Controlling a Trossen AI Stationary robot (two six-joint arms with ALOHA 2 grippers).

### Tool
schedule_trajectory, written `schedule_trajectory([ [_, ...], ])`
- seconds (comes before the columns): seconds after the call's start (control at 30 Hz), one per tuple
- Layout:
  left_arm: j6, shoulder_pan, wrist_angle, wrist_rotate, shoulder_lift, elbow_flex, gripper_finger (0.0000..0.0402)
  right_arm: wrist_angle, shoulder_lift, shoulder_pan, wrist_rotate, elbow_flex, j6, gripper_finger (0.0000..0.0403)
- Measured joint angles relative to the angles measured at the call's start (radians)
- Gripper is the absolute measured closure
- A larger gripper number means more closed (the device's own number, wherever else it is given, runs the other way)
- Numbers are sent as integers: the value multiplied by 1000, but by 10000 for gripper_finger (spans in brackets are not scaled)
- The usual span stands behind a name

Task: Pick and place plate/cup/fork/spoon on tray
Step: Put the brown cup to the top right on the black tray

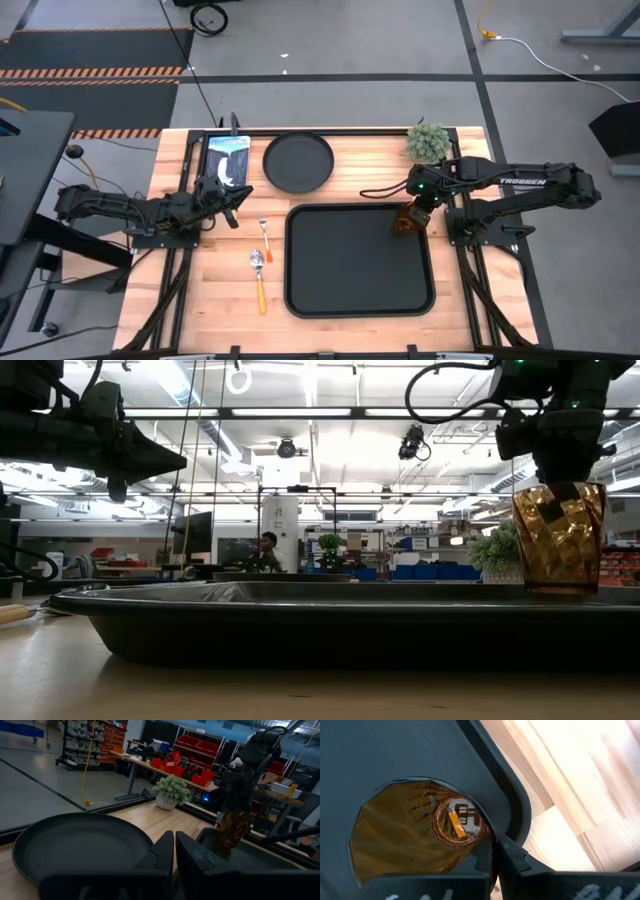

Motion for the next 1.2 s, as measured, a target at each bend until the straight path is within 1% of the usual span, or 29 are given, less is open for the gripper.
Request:
schedule_trajectory([
  [0.23, 0, 0, 0, 0, 0, 0, 377, -5, -4, -8, 2, 1, -37, 389],
  [0.53, 0, 0, 0, 0, 0, 0, 377, 16, -5, -76, 5, -35, -89, 389],
  [0.8, 0, 0, 0, 0, 0, 0, 377, 22, -5, -131, 1, -38, -120, 389],
  [0.97, 0, 0, 0, 0, 0, 0, 377, 21, -5, -145, -2, -38, -120, 389],
  [1.13, 0, 0, 0, 0, 0, 0, 377, 21, -4, -145, -27, -38, -120, 388],
  [1.2, 0, 0, 0, 0, 0, 0, 377, 21, -3, -144, -19, -38, -116, 384],
])
